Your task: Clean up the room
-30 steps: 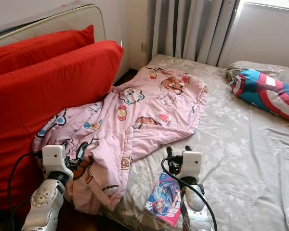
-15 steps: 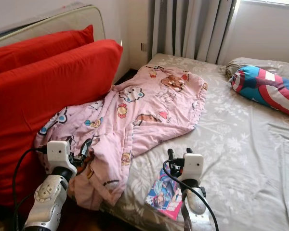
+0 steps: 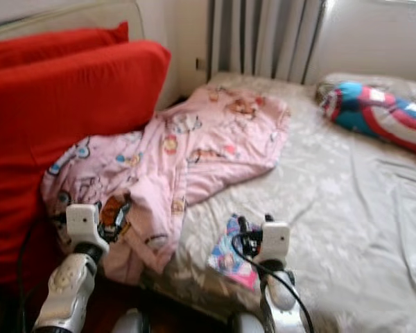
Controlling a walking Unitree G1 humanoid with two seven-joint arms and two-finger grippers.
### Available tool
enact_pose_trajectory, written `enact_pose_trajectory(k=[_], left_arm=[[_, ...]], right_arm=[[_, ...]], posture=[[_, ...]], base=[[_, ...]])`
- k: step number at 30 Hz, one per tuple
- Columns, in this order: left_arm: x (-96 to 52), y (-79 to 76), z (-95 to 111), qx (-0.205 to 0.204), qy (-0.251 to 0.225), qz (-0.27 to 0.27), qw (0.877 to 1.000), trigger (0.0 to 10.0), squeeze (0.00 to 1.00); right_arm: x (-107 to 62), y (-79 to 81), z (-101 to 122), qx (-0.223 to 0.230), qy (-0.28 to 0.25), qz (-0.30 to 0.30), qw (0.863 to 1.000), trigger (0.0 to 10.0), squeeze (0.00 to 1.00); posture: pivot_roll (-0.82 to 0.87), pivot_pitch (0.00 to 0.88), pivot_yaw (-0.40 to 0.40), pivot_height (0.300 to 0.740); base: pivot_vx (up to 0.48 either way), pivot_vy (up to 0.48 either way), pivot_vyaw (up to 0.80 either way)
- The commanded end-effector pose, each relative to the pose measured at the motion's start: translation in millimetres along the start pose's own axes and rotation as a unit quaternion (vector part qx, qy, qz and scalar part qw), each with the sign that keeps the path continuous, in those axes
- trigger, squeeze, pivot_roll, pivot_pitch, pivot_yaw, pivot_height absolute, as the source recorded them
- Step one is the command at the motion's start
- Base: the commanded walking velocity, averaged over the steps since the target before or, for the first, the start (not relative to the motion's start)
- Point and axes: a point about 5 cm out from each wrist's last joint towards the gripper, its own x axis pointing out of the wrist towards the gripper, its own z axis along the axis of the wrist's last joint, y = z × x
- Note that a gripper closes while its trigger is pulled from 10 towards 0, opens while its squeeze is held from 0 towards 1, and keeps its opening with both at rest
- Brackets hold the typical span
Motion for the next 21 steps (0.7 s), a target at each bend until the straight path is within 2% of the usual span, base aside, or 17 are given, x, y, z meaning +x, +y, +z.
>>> enact_pose_trajectory(k=[1,16,21], left_arm=[[1.7,-3.1,1.9,-0.001,-0.004,-0.006,1.000,10.0,0.00],[3.8,-8.1,1.3,-0.005,-0.002,-0.017,1.000,10.0,0.00],[4.2,-9.9,-0.4,-0.006,0.001,-0.020,1.000,10.0,0.00]], right_arm=[[2.1,-2.7,2.9,0.000,-0.002,-0.001,1.000,10.0,0.00],[3.1,-1.8,-2.7,-0.002,0.016,0.003,1.000,10.0,0.00],[3.5,-2.2,-4.3,-0.002,0.013,0.002,1.000,10.0,0.00]], posture=[[-0.05,0.027,-0.026,0.636],[-0.05,0.018,-0.026,0.636],[-0.05,0.007,-0.027,0.612]], base=[[0.000,0.000,0.00],[0.000,0.000,0.00],[0.000,0.000,0.00]])
